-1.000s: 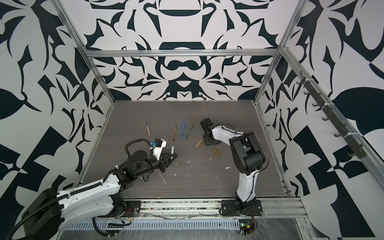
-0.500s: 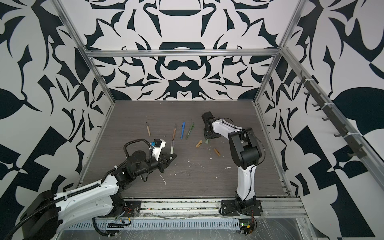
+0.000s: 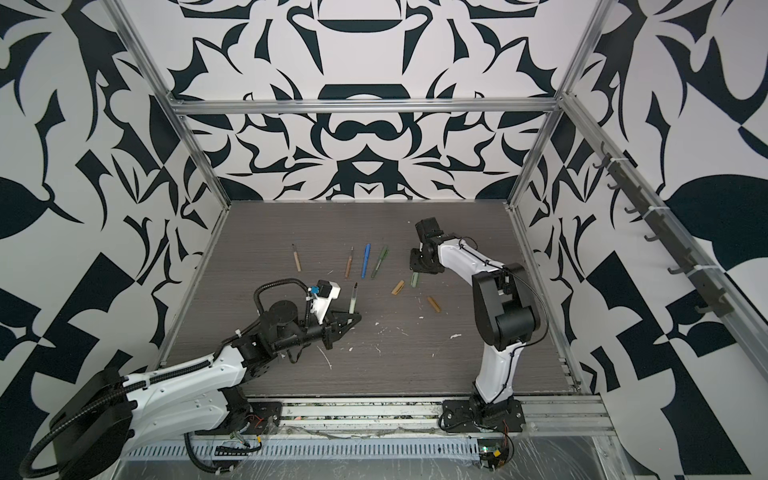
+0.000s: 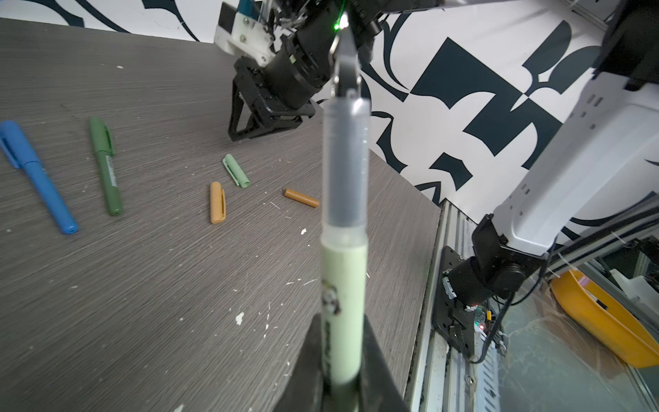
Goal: Insert the pens into the pen caps
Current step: 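Lower the right gripper and close it on the light green cap, then lift the light green cap with the right gripper toward the upright pen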
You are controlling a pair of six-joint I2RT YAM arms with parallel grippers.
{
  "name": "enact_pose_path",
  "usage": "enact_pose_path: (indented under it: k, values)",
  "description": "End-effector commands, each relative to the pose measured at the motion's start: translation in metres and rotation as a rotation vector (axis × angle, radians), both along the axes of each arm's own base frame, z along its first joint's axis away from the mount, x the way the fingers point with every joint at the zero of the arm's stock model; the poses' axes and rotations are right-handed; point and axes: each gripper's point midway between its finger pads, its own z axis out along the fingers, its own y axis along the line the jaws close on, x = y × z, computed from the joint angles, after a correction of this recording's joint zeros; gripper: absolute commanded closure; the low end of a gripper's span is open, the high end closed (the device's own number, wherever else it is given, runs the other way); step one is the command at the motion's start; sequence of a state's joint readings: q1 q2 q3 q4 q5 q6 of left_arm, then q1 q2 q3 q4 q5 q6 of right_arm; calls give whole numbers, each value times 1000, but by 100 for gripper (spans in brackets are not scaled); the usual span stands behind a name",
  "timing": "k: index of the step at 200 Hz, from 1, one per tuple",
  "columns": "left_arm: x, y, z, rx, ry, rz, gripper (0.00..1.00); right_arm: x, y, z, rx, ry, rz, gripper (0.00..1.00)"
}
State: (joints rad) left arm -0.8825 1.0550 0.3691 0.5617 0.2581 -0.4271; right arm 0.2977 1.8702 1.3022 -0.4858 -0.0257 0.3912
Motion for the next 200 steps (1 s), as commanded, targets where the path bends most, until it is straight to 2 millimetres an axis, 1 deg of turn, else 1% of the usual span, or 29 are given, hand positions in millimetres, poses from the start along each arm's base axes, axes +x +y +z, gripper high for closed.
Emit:
enact_pose_path:
  k: [1,25,56,105,136,169,184,200]
  values:
    - [-6,-11,25,-66,-43,-57,98,4,9,-4,64,12,-19,66]
    - [-8,-14,24,-59,-39,-63,98,2,11,-17,76,42,-18,66]
    - [-8,-19,22,-52,-30,-71,98,-1,16,-24,104,57,-14,69]
    - [-6,-24,20,-43,-23,-83,98,-3,13,-36,84,75,-20,76]
    - [-6,-26,17,-36,-16,-86,99,-3,14,-44,81,93,-15,78]
    - [-5,-24,15,-30,-15,-78,99,-5,17,-45,92,97,-14,80]
    - [-6,-24,13,-26,-11,-78,99,-5,16,-45,88,93,-18,85]
    - [-5,-25,13,-26,-11,-77,99,-4,15,-38,87,72,-18,89]
